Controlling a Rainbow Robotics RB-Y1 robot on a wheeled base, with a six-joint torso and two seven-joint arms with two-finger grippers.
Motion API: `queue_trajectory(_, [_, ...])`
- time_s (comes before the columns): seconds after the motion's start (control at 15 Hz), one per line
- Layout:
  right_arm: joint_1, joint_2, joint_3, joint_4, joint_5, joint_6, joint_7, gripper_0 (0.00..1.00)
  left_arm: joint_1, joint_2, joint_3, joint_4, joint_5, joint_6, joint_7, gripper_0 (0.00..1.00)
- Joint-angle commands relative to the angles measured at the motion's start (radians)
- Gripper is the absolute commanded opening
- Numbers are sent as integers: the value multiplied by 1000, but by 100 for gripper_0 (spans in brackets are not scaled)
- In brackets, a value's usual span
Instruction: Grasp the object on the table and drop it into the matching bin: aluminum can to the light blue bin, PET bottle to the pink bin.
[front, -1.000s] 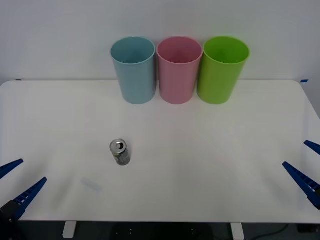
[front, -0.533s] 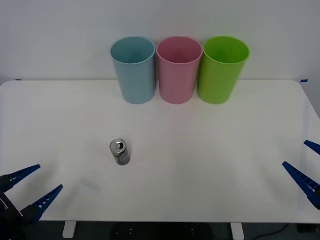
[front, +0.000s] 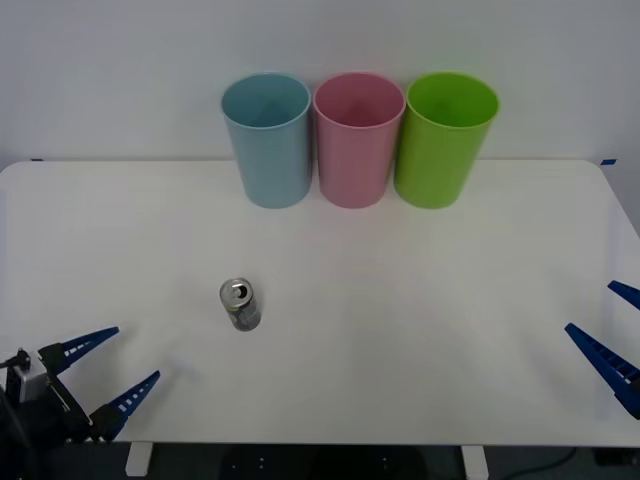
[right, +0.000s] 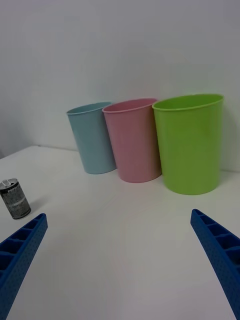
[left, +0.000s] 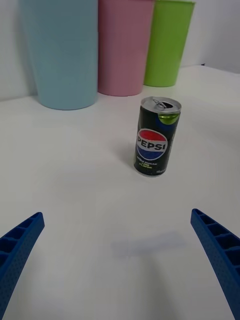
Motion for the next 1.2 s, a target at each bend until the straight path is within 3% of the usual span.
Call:
queue_trajectory(0.07, [0, 0, 0, 0, 0, 0, 0, 100, -44, -7, -37, 53, 19, 1, -31, 100])
queue_trajectory(0.53, [0, 0, 0, 0, 0, 0, 0, 100, -97, -122, -44, 53, -24, 18, -65, 100])
queue_trajectory(1.2, [0, 0, 0, 0, 0, 0, 0, 100, -179, -211, -56, 53, -162, 74, -51, 100])
